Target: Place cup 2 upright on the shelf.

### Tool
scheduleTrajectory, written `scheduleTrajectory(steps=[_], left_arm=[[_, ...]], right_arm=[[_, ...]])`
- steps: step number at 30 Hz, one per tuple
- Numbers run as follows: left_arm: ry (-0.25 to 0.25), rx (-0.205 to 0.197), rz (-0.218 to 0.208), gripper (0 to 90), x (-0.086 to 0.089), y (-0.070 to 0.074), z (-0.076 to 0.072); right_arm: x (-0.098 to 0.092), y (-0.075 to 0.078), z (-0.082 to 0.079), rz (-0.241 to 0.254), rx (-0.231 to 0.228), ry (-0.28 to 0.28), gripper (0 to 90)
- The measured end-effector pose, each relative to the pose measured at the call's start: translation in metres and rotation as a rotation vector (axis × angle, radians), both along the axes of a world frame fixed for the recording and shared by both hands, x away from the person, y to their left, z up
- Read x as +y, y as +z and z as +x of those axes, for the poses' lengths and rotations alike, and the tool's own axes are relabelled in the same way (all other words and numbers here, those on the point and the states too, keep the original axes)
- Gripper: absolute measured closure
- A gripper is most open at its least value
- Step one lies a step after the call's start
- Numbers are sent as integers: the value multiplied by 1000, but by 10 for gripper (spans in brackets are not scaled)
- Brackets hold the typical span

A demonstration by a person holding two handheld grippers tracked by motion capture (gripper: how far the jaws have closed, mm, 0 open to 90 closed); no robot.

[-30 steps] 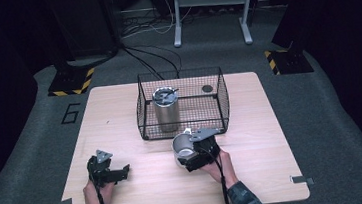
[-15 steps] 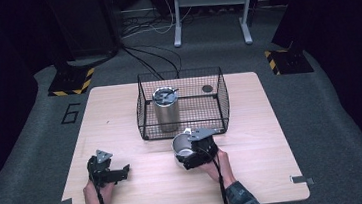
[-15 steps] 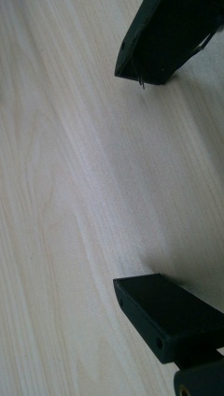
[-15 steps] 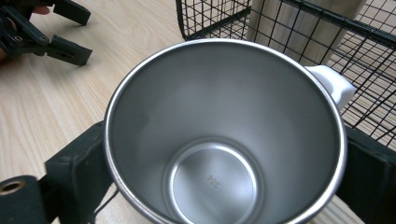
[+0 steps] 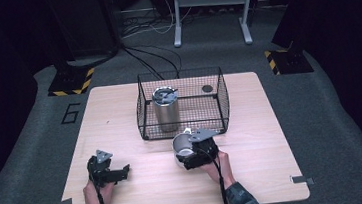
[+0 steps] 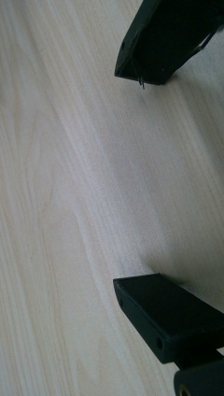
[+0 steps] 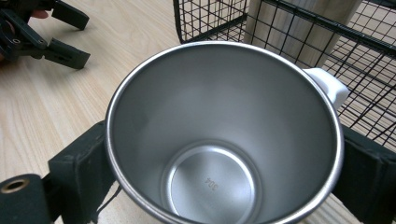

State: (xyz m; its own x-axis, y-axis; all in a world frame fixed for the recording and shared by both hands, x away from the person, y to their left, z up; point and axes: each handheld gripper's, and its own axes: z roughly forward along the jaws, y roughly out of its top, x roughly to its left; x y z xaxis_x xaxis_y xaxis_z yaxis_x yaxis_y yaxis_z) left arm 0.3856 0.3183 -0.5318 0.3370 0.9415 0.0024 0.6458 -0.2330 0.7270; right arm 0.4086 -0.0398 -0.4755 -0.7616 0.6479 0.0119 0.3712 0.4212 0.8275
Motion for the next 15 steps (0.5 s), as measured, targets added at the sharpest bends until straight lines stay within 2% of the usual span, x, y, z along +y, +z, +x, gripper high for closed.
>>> scheduleTrajectory(steps=[6, 15], left_arm=[[-2, 0, 3, 18, 0, 0, 0], [-2, 0, 3, 18, 0, 0, 0]], right_arm=[[-4, 0, 1, 8, -5, -1, 66], [-13, 8, -1, 12, -3, -12, 67]])
